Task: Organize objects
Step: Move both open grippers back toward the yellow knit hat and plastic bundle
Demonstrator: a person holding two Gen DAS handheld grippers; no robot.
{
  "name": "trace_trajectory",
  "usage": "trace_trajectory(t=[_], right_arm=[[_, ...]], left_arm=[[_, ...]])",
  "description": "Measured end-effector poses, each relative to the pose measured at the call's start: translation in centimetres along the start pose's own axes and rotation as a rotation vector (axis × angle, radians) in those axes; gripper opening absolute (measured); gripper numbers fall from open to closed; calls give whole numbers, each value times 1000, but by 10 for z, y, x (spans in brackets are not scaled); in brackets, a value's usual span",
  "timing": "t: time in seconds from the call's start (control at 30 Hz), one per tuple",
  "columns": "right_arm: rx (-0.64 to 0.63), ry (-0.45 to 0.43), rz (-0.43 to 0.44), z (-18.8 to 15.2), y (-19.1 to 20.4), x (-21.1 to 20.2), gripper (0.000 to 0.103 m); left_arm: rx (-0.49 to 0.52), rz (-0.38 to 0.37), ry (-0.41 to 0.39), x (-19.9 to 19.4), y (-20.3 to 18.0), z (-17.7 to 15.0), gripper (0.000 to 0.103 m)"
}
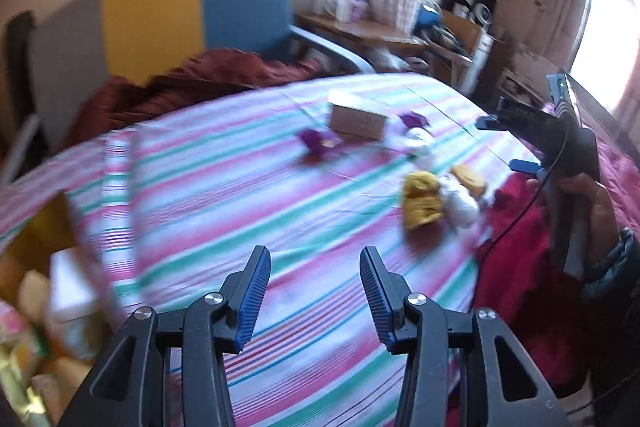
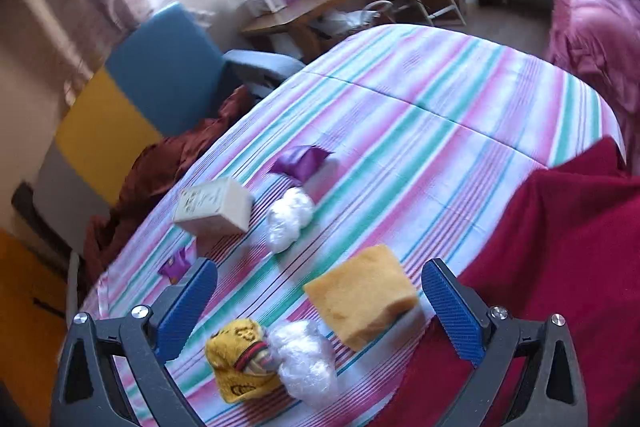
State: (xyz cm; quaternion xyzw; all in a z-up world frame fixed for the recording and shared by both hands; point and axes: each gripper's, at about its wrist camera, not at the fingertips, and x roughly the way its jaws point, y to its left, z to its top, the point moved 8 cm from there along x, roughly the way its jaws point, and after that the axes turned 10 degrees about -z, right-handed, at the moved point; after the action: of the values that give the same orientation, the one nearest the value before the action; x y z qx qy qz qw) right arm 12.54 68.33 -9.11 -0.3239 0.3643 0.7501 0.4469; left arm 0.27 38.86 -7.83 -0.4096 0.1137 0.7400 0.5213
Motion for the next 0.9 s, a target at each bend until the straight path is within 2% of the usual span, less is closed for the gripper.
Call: trace_trajectory(t=[0.1,0.43,0.67,0.77,0.9], right_arm=[[29,49,32,-4,-1,8,103],[29,120,66,-14,1,19,103],[106,136,63,-10,-15,25,103],[90,147,56,-11,-12,29,103],[43,157,50,-15,-3,32,103]], left_arm=[[-7,-80,39,30,-19,9,47],[55,-208,129,112,-75,34,48],[41,-216,200,161,-83,37,49],[44,-197,205,175,-81,39,49],[33,-239,191,183,-81,43,48]])
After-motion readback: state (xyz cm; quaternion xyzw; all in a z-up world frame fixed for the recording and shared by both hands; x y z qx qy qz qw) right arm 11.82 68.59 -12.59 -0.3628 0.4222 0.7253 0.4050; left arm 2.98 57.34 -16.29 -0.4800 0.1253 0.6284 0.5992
